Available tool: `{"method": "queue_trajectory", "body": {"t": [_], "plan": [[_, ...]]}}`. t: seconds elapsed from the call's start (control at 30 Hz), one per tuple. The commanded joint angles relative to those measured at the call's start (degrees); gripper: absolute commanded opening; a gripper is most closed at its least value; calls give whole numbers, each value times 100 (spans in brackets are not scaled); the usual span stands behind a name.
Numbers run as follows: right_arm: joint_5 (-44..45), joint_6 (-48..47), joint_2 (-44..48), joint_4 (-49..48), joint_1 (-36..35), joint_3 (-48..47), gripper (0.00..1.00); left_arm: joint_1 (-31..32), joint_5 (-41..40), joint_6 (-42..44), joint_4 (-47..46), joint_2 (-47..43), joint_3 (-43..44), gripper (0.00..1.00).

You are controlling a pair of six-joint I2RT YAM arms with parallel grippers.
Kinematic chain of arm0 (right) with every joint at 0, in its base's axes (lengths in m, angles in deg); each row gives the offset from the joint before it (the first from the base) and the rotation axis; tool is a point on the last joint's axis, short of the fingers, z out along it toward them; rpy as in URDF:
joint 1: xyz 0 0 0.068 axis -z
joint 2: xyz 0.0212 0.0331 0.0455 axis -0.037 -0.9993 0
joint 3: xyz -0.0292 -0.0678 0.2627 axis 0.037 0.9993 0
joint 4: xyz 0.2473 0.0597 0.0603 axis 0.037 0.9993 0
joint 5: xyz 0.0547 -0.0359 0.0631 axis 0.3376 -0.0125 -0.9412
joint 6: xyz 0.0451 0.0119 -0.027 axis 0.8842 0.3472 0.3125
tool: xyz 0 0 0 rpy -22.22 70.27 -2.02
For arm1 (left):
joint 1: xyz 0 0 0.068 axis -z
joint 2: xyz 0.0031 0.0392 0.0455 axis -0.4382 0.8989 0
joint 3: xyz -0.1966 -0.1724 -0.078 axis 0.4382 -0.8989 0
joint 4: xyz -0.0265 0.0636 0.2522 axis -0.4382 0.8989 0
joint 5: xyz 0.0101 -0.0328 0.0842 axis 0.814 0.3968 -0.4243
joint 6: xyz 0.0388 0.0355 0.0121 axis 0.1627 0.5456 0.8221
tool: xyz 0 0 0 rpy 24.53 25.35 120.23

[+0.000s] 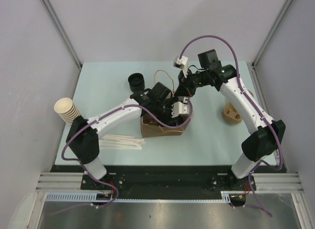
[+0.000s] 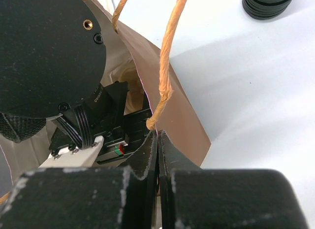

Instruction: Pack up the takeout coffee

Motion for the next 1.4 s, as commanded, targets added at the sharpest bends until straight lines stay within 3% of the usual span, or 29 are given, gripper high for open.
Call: {"method": "queue_trajectory", "body": {"t": [0.0, 0.9, 1.07, 1.37], "plan": [[72, -92, -124, 489, -14, -80, 0, -127, 203, 18, -525, -598, 514, 100], [125, -110, -150, 498, -23, -107, 0, -214, 361, -342, -525, -783, 1199, 100], [125, -101, -177, 498, -32, -107, 0, -258, 422, -377, -595, -783, 1226, 95], [352, 74, -159, 534, -49, -291, 0, -285, 510, -123, -1271, -1301, 462, 88]]}}
